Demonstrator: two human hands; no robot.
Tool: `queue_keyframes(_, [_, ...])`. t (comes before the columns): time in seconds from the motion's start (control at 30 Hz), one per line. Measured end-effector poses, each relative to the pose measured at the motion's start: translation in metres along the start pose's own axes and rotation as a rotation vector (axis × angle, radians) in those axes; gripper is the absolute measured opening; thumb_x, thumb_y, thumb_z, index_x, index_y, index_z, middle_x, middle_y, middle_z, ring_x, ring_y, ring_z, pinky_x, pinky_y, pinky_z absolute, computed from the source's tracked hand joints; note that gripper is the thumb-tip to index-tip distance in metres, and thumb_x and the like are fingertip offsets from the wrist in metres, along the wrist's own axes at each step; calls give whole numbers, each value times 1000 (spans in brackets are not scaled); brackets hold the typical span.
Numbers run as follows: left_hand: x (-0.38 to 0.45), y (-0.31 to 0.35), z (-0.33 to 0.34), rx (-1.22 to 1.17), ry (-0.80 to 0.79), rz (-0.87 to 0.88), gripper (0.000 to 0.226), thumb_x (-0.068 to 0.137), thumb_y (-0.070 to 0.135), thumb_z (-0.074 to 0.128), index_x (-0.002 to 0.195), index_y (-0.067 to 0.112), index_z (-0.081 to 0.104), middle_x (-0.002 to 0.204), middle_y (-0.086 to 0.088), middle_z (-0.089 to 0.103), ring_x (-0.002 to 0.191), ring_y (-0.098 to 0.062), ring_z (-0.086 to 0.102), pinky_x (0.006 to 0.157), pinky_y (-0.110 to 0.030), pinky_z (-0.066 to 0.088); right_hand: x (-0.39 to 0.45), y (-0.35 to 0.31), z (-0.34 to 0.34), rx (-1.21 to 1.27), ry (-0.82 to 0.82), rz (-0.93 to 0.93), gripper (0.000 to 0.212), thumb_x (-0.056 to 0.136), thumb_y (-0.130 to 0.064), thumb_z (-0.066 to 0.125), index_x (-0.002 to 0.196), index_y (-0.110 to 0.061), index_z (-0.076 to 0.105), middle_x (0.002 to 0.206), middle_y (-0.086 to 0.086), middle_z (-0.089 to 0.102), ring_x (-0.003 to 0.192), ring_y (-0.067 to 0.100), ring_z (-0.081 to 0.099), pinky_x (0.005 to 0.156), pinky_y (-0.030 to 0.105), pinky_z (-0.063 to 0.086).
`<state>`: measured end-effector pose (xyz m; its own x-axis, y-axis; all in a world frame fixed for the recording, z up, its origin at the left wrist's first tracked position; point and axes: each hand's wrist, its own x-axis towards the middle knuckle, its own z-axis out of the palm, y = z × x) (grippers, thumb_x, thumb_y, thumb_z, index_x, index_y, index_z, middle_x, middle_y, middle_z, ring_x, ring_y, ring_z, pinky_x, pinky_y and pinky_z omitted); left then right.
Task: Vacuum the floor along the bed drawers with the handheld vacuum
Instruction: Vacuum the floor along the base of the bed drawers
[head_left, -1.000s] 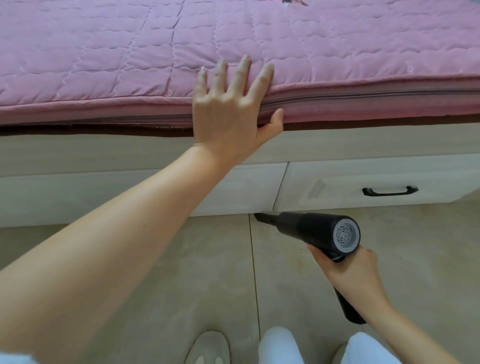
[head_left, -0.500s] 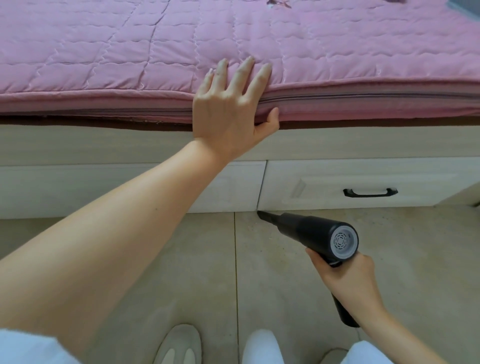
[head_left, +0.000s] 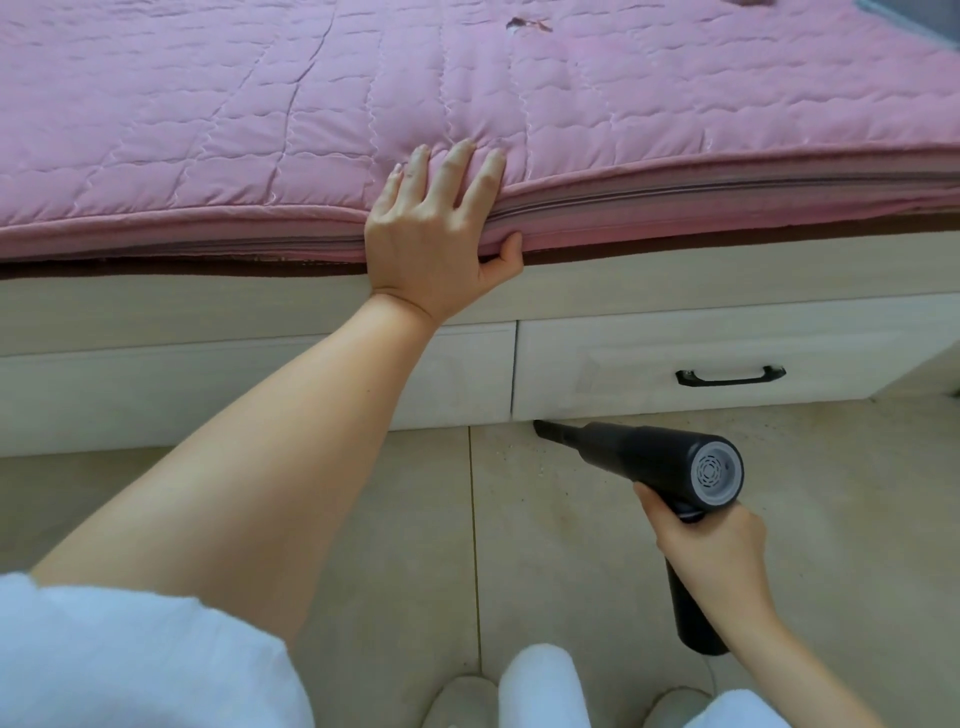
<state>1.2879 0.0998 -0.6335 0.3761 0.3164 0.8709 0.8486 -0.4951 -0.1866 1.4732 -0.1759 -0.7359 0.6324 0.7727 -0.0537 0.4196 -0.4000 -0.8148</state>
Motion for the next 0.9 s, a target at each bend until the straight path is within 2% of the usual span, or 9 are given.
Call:
queue_keyframes(0.17, [0, 0, 1, 0, -4, -13, 57, 85, 53, 55, 127, 18, 69, 126, -8, 69, 112, -40, 66, 92, -51, 56, 0, -2, -2, 41, 4, 29, 18, 74, -35, 76, 79, -27, 61, 63, 0, 68, 70, 23, 67, 71, 38, 53])
queue_keyframes(0.27, [0, 0, 1, 3, 2, -19, 56, 84, 53, 56, 126, 18, 70, 126, -8, 69, 113, -40, 66, 93, -51, 56, 2, -6, -3, 40, -1, 28, 17, 75, -34, 76, 82, -26, 63, 64, 0, 68, 70, 23, 67, 70, 35, 52])
queue_keyframes(0.43, [0, 2, 0, 18, 20, -20, 55, 84, 53, 57, 125, 18, 71, 124, -8, 70, 112, -41, 67, 92, -52, 56, -4, -14, -2, 31, -37, -21, 21, 75, -29, 77, 77, -36, 57, 65, -3, 68, 68, 18, 66, 67, 36, 54])
queue_keyframes(0.6, [-1, 2, 0, 15, 23, -25, 56, 84, 52, 57, 126, 18, 70, 125, -8, 70, 113, -41, 66, 93, -52, 56, -10, -21, 2, 17, -91, -36, 15, 73, -31, 78, 76, -27, 64, 58, -5, 66, 62, 12, 65, 60, 32, 51])
queue_keyframes(0.8, [-1, 2, 1, 26, 40, -23, 56, 85, 53, 56, 127, 19, 70, 125, -8, 70, 113, -41, 66, 92, -52, 56, -19, -30, 13, 22, -168, -31, 16, 74, -30, 79, 75, -26, 63, 55, -5, 64, 57, 9, 64, 57, 33, 52])
queue_keyframes(0.9, [-1, 2, 2, 28, 45, -29, 56, 84, 53, 56, 126, 19, 70, 124, -7, 70, 113, -41, 66, 92, -52, 56, -21, -35, 18, 6, -176, -54, 17, 73, -31, 79, 74, -31, 61, 57, -7, 65, 60, 5, 63, 57, 29, 52])
